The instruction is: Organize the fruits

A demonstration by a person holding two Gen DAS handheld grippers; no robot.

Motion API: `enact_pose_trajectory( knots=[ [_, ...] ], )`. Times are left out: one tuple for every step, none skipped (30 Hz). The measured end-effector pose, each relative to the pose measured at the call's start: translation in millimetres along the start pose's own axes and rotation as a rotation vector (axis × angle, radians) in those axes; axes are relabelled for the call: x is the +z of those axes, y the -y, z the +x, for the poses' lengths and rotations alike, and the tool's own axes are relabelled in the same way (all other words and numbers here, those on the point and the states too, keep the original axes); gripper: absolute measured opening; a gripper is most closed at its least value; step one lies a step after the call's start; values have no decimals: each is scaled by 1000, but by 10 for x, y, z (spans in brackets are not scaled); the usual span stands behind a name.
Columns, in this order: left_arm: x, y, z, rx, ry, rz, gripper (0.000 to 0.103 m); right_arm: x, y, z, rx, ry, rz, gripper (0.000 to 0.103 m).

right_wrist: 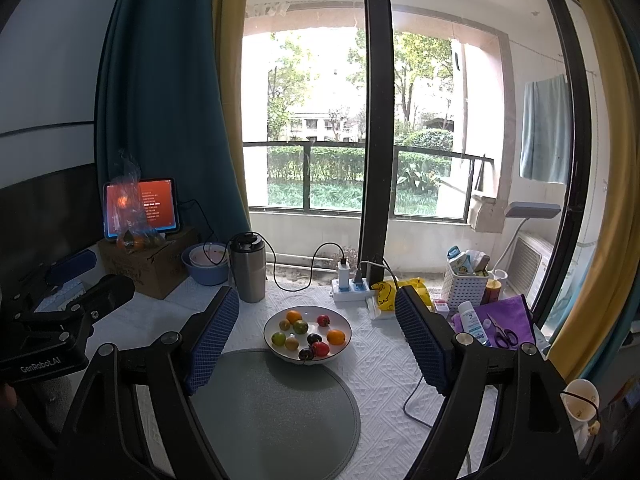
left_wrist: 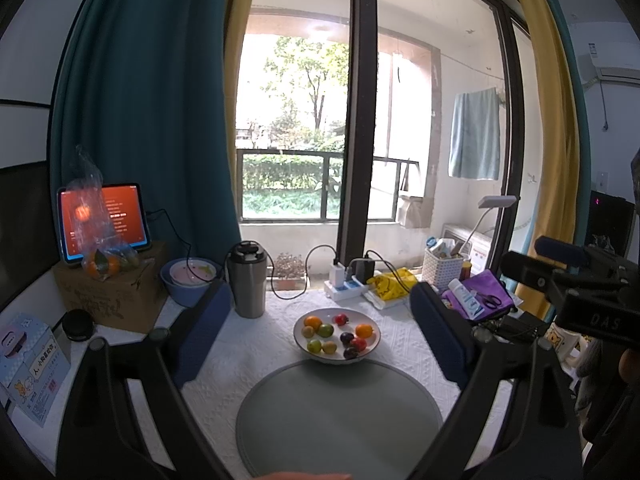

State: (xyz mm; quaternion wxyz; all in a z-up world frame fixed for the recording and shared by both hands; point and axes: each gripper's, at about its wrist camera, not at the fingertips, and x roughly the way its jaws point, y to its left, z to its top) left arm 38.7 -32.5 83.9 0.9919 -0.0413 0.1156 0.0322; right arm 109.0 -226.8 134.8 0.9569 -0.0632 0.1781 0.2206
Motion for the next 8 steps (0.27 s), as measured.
enact_pose_trajectory(
  knots=[
    [1,-3,-2,0,0,0,92,-1,-1,1,0,0,0,83],
    [1,-4,-5,1,0,-1,92,0,1,-1,-1,0,0,83],
    [0,-3,-3,1,0,0,92,0,0,0,0,0,0,83],
    [1,-4,-4,0,0,0,92,1,1,0,0,0,0,83],
    [-9,4,-9,-1,0,0,92,-1,-2,3,0,-1,0,83],
    [-11,10,-7,-2,0,0,92,0,1,-1,0,0,0,83],
    [-16,9,-4,-2,-1,0,92,-2,-2,3,0,-1,1,83],
    [-18,13,-1,-2,-1,-1,92,1,2,-1,0,-1,0,83]
  ],
)
